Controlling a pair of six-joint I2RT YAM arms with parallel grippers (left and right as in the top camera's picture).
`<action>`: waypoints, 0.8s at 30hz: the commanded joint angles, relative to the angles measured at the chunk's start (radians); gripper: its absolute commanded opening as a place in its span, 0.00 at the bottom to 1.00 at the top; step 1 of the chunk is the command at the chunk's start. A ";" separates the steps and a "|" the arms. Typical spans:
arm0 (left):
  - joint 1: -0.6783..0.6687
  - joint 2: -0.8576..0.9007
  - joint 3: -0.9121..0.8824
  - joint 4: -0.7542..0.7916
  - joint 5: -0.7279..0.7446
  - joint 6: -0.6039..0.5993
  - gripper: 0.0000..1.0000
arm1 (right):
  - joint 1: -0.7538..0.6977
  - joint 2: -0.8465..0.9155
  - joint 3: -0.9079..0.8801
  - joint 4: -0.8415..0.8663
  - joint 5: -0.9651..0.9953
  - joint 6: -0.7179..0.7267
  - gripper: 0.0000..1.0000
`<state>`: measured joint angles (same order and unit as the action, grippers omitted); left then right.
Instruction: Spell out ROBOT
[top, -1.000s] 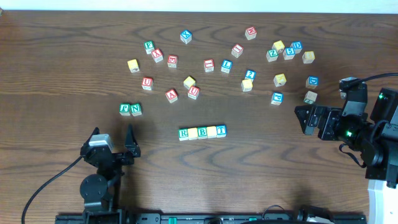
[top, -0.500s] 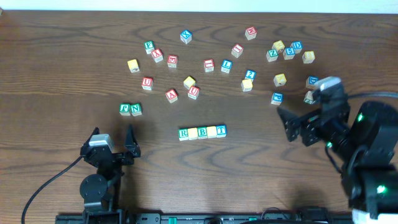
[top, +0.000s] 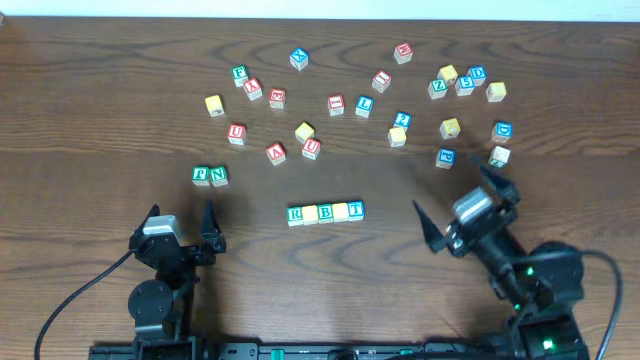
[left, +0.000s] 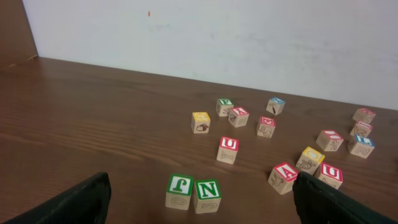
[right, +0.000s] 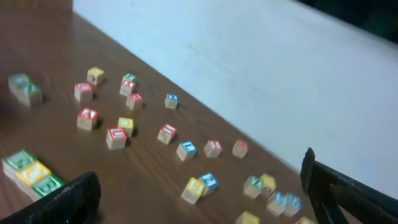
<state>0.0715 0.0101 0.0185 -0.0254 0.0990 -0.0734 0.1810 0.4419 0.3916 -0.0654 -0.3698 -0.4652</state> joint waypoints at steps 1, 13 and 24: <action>0.006 -0.005 -0.014 -0.038 0.013 0.013 0.92 | 0.024 -0.086 -0.077 0.007 0.011 -0.169 0.99; 0.006 -0.005 -0.014 -0.038 0.013 0.013 0.92 | 0.063 -0.440 -0.349 0.050 0.186 0.079 0.99; 0.006 -0.005 -0.014 -0.038 0.013 0.013 0.92 | 0.101 -0.437 -0.386 -0.011 0.379 0.421 0.99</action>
<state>0.0715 0.0101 0.0193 -0.0261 0.0986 -0.0734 0.2760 0.0143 0.0071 -0.0360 -0.0624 -0.1814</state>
